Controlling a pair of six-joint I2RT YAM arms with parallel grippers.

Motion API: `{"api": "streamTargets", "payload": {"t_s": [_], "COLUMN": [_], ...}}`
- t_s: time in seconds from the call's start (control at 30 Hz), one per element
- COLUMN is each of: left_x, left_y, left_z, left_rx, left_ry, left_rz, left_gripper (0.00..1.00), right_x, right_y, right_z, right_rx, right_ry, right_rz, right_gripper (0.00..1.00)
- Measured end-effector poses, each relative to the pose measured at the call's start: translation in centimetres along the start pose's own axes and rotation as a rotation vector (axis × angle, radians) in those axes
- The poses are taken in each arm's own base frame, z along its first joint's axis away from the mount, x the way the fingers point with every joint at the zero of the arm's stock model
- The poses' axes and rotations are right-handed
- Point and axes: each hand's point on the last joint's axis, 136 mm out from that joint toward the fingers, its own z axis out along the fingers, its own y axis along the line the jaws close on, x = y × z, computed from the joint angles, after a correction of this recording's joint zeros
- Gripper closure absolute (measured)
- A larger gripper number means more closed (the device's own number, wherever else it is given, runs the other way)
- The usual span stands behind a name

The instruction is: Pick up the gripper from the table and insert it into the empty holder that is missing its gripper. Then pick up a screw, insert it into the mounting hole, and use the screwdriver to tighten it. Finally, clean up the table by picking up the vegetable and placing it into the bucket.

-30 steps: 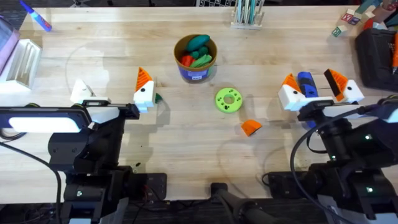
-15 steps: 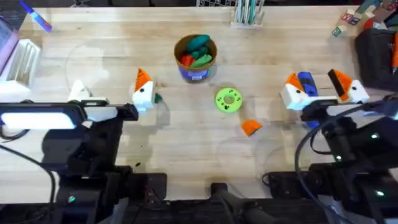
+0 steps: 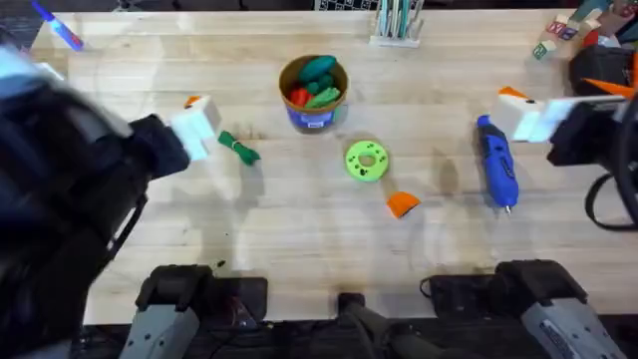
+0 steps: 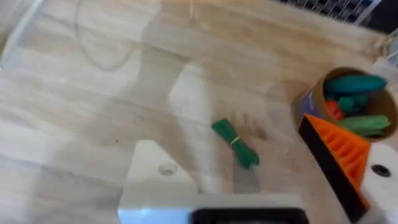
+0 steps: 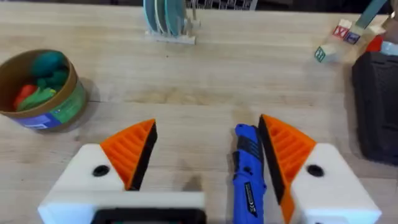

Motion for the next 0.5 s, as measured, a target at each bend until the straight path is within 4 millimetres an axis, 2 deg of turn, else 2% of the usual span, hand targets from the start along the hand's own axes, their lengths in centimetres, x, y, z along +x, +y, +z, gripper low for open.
{"api": "streamTargets", "payload": {"t_s": [0.1,0.13,0.23,0.27,0.43,0.47,0.5], "left_x": [2.2,3.7,3.8,3.6,2.4,2.2,1.9], "left_y": [-0.2,-0.9,-1.8,-2.2,-4.1,-4.7,-5.3], "left_z": [3.1,5.5,6.9,7.1,6.4,5.9,5.3], "left_rx": [-0.020,-0.006,0.033,0.050,0.135,0.161,0.187], "left_ry": [0.154,0.255,0.274,0.267,0.211,0.196,0.180], "left_rz": [0.002,-0.004,-0.014,-0.021,-0.014,0.002,0.012], "left_gripper": [0.015,0.015,0.014,0.062,0.846,0.945,0.858], "right_x": [0.7,1.2,1.3,1.2,1.4,1.4,1.4], "right_y": [0.0,0.0,0.0,0.0,0.0,0.0,0.0], "right_z": [1.3,2.0,2.1,2.1,2.1,2.1,2.1], "right_rx": [-0.001,-0.002,-0.001,0.000,0.000,-0.001,-0.001], "right_ry": [0.064,0.099,0.102,0.100,0.105,0.105,0.107], "right_rz": [-0.001,-0.001,-0.002,-0.002,-0.008,-0.009,-0.009], "right_gripper": [0.010,0.010,0.010,0.010,0.011,0.011,0.011]}}
